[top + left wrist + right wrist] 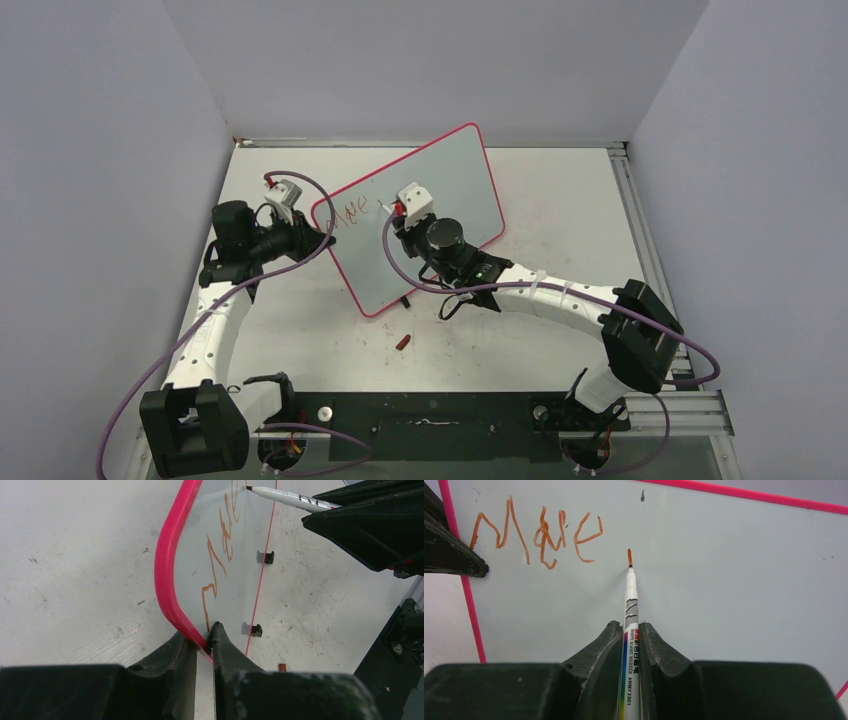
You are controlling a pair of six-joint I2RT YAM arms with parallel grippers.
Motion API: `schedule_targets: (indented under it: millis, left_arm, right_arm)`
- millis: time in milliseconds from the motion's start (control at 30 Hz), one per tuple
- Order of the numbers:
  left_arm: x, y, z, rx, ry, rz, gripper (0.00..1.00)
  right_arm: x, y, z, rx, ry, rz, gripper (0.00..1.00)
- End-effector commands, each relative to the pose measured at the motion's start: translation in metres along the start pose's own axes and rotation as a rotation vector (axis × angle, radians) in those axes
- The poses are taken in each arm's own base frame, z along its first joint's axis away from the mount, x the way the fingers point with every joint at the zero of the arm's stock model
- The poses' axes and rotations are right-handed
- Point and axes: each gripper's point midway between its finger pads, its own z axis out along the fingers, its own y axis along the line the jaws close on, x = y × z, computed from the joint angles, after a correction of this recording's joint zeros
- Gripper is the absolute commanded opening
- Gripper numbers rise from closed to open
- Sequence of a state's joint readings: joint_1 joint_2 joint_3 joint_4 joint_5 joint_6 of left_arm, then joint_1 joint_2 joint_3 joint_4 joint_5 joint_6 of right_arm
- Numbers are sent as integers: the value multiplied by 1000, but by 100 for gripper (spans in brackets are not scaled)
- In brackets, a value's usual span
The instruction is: Write a sentence on the whiteboard
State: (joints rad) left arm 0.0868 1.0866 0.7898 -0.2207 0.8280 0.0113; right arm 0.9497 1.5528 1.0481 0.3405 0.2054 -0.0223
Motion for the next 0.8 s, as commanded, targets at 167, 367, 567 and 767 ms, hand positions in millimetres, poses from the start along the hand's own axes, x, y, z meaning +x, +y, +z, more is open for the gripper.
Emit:
schedule_targets:
  millis: [167,367,567,767]
  left_arm:
    - [17,15,-2,-75,47,79,0]
    - [16,15,-2,-77,46,79,0]
    - [16,15,-3,-77,46,80,0]
    - [16,15,-3,-80,45,80,0]
  right_arm:
    - [-13,-10,0,51,-39,18,5]
    - [-28,-13,3,68,-90,25,5]
    - [-33,-12,8,65,-100,18,5]
    - [-26,-12,8,69,-81,11,5]
